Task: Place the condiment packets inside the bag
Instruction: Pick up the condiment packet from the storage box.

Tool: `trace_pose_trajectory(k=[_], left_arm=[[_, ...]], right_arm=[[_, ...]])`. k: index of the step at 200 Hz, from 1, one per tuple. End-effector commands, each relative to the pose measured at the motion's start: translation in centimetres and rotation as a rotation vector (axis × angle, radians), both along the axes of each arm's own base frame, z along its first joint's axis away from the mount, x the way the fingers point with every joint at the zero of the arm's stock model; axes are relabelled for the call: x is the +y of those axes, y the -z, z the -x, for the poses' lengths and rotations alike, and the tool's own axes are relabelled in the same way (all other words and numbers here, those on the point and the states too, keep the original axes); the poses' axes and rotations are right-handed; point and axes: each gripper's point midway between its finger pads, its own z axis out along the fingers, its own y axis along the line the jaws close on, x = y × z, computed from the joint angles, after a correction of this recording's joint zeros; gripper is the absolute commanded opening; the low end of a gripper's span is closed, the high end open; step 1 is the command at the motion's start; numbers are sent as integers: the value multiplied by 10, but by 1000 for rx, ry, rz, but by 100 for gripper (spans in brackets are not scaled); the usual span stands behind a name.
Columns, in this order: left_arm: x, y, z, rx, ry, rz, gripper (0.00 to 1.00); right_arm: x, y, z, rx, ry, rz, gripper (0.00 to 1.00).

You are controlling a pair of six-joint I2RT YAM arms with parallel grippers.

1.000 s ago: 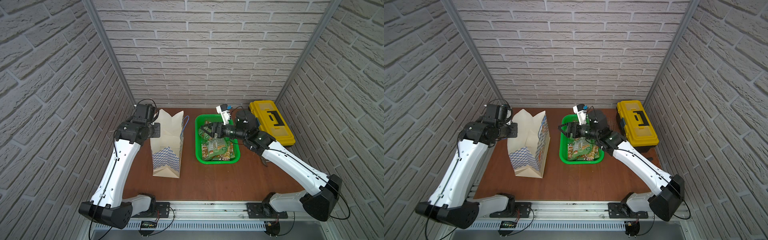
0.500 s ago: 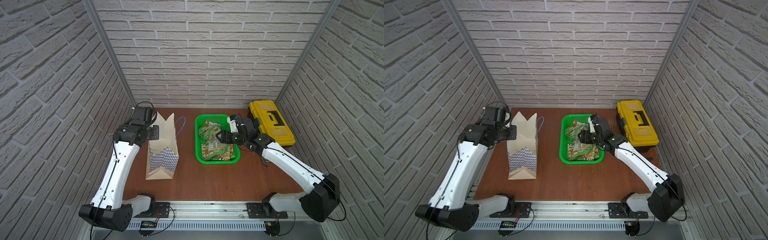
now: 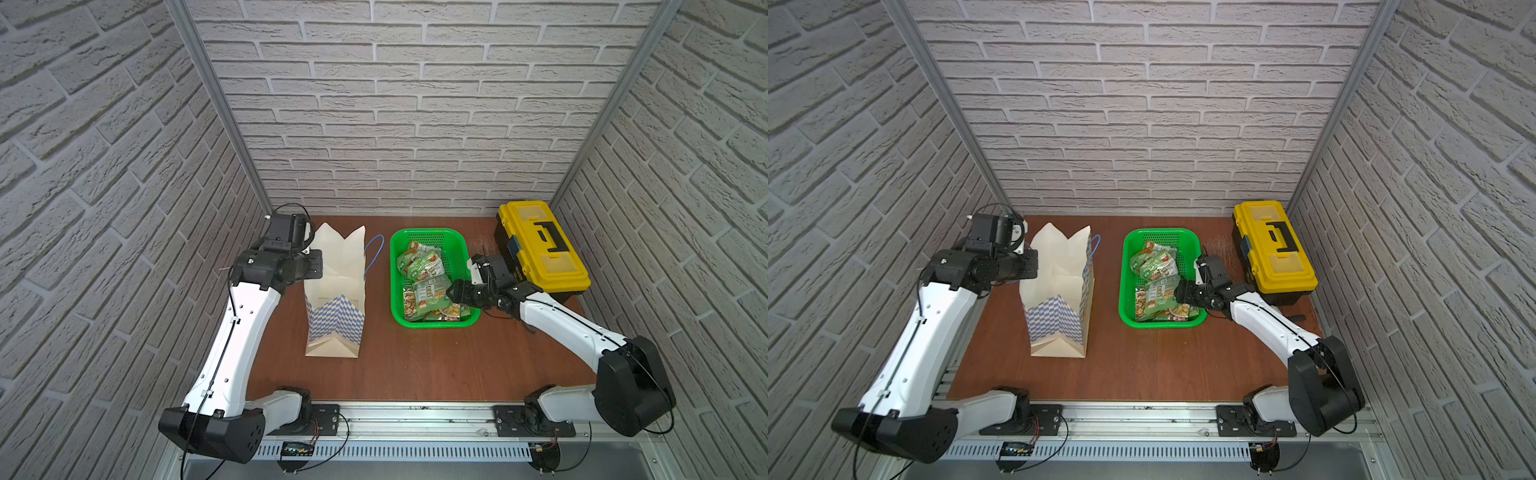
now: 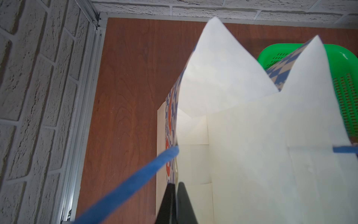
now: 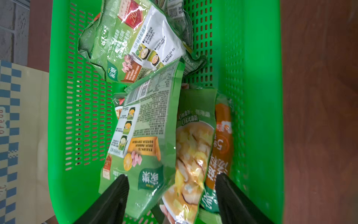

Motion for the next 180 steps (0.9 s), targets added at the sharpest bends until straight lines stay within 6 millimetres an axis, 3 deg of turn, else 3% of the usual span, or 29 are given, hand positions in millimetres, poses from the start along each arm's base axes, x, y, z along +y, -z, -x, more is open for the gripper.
trace_pose_trajectory(k=[1, 37, 67, 88, 128, 180], left_arm=[[-1, -8, -6, -58, -9, 30, 0], [1, -10, -4, -67, -19, 37, 0], [3, -14, -1, -76, -28, 37, 0], [2, -15, 0, -77, -29, 50, 0], [-3, -23, -1, -104, -26, 88, 0], [-8, -32, -1, -120, -37, 140, 0]], right_arm=[[20, 1, -16, -22, -25, -118, 71], [36, 16, -25, 15, -37, -198, 55], [40, 14, -27, 6, -35, -225, 41], [38, 7, -26, -9, -29, -224, 22], [46, -26, -24, -96, -67, -302, 3], [55, -84, -16, -210, -125, -393, 3]])
